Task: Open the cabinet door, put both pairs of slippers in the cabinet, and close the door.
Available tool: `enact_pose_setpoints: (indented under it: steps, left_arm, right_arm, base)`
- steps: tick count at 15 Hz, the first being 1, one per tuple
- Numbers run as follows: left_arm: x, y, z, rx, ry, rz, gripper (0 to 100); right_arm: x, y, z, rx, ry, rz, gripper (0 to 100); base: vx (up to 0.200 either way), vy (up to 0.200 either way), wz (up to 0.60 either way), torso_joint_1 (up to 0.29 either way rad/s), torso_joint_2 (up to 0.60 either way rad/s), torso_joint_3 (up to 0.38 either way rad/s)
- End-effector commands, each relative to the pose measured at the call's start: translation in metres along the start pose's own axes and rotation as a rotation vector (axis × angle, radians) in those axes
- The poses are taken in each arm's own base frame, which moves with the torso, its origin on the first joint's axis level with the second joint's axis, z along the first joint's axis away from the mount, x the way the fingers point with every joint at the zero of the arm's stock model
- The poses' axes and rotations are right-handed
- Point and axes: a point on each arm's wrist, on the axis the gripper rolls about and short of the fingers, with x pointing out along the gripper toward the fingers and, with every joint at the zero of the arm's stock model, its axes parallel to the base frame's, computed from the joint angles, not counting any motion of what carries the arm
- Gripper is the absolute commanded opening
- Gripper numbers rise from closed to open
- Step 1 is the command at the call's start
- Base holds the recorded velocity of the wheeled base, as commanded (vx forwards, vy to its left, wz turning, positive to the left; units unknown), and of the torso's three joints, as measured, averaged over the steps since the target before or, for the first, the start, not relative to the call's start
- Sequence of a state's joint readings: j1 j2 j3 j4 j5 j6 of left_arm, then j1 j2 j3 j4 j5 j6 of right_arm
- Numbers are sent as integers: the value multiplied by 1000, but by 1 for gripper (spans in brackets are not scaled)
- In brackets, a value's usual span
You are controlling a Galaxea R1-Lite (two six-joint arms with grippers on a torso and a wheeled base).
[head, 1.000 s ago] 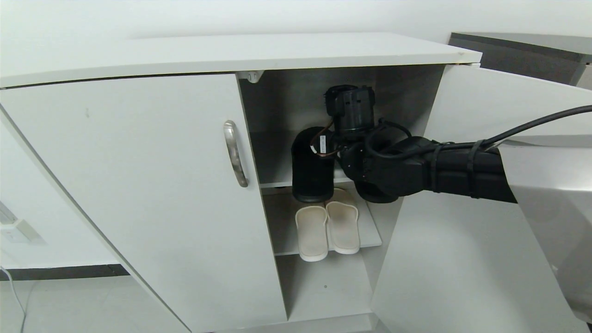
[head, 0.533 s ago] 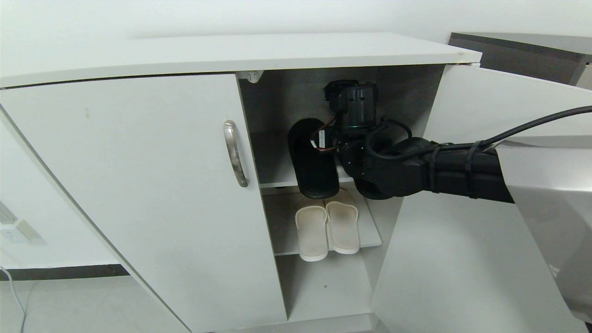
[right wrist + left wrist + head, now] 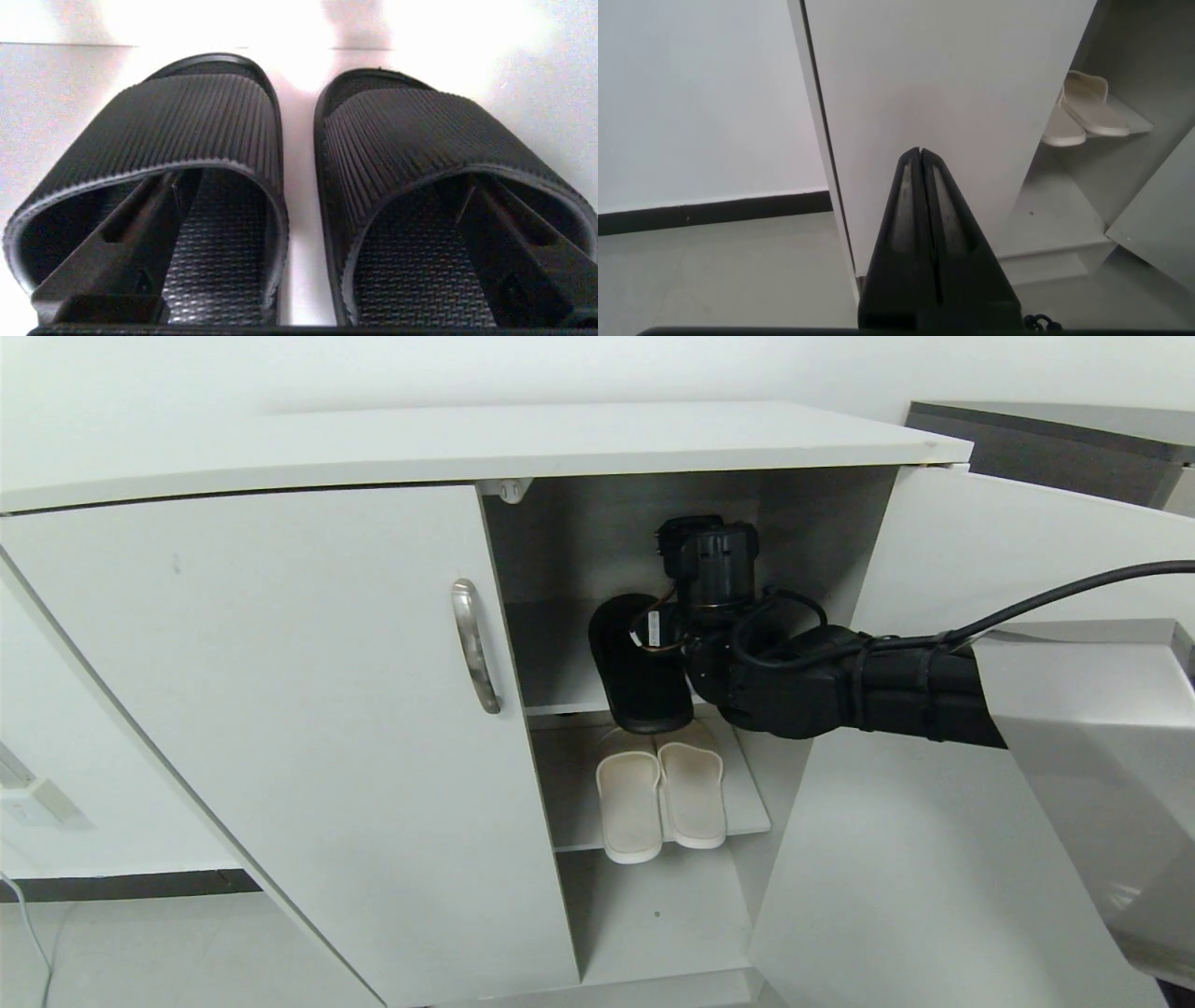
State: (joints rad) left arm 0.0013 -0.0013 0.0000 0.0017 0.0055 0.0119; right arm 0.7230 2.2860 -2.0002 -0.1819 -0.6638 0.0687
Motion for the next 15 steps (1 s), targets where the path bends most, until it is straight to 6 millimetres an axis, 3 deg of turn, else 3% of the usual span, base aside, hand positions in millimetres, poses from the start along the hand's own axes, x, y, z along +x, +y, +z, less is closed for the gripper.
enact_pose_setpoints:
  steps: [1, 6, 12, 15]
  left_arm:
    - [0, 0, 0, 0, 1, 1, 0]
    - [0, 0, 0, 0, 1, 1, 0]
    - [0, 0, 0, 0, 1, 1, 0]
    - [0, 0, 0, 0, 1, 1, 0]
  right_arm:
    - [0, 1, -1, 2, 1, -7, 100]
    - [-14, 2, 7, 13, -2, 8, 100]
    - [-17, -1, -5, -4, 24, 6, 100]
    - [-34, -5, 1, 6, 25, 21, 100]
  base:
    - [0, 0, 0, 0, 0, 0]
    - [0, 0, 0, 0, 0, 0]
    - [0, 0, 0, 0, 0, 0]
    - [0, 0, 0, 0, 0, 0]
